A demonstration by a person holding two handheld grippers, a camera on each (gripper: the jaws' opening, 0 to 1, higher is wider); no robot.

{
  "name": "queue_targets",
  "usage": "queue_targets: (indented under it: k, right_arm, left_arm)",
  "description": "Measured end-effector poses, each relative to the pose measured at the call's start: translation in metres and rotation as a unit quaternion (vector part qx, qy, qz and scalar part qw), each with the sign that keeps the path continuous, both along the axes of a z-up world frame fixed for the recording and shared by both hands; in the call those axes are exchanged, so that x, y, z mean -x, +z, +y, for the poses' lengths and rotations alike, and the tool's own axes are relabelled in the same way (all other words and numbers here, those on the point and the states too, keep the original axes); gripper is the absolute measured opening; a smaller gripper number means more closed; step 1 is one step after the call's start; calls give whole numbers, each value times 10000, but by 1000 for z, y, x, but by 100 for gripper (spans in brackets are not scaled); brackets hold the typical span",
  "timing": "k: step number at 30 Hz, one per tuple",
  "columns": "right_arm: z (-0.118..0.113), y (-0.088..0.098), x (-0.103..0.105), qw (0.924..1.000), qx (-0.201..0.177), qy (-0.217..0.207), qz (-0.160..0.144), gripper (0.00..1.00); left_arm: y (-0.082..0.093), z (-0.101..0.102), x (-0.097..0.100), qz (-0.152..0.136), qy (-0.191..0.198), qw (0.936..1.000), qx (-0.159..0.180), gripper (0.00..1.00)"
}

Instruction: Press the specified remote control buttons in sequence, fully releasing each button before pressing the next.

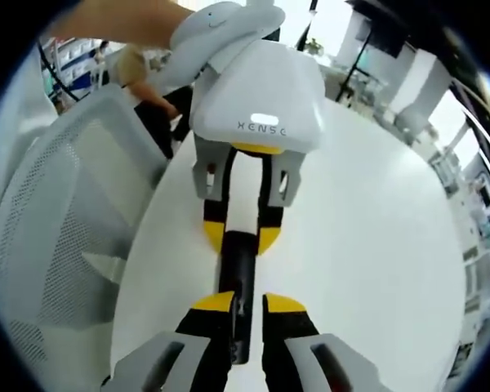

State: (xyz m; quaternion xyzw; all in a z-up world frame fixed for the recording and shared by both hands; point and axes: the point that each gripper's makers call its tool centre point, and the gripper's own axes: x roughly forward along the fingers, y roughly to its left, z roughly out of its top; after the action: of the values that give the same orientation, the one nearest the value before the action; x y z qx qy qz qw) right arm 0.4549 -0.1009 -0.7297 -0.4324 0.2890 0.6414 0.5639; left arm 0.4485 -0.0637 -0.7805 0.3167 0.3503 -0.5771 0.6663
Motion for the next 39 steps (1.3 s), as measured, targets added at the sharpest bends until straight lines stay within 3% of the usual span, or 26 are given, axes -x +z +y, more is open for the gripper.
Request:
queue_targets:
  k: [22,39]
  right_arm:
    - [-20,-4,-2,9990,-227,-306,244,20]
    - [-38,-10,-6,9979,-329,-512,240,24]
  left_arm:
    - [-1,-1,-1,-9,-4,10000,37,23]
    - [0,-1,-1,-20,-8,10000,32,23]
